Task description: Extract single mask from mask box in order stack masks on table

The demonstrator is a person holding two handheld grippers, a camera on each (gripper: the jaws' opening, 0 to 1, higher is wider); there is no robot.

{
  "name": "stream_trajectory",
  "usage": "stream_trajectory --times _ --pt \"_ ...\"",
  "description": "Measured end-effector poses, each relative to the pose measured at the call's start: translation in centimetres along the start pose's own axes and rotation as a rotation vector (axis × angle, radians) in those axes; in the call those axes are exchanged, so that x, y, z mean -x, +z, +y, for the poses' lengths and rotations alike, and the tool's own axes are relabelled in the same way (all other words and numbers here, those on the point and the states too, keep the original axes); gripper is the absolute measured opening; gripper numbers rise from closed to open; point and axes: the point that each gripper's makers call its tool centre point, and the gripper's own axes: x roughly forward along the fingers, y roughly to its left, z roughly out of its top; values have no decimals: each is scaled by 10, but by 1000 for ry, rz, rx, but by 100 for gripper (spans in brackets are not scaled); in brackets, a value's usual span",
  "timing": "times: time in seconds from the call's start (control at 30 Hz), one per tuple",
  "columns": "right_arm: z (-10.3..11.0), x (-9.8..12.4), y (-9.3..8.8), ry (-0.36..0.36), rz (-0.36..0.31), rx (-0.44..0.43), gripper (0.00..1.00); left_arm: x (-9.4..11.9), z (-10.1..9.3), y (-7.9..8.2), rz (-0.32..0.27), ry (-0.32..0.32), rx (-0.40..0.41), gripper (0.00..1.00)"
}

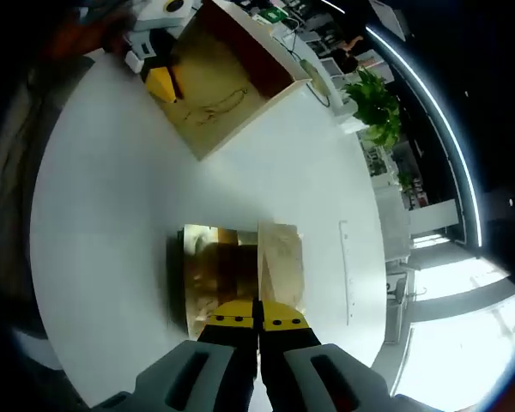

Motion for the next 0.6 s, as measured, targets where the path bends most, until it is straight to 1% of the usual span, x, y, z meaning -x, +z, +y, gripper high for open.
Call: stream_trajectory --times 0.37,0.53,0.6 --pt "25 -13 -3 29 4 -62 0 0 1 -1 0 1 0 20" --pt "28 -17 -5 32 6 -121 0 0 1 -1 0 1 -1 20" --pt "28 -19 -8 24 9 -157 0 1 0 -1 0 1 -1 20"
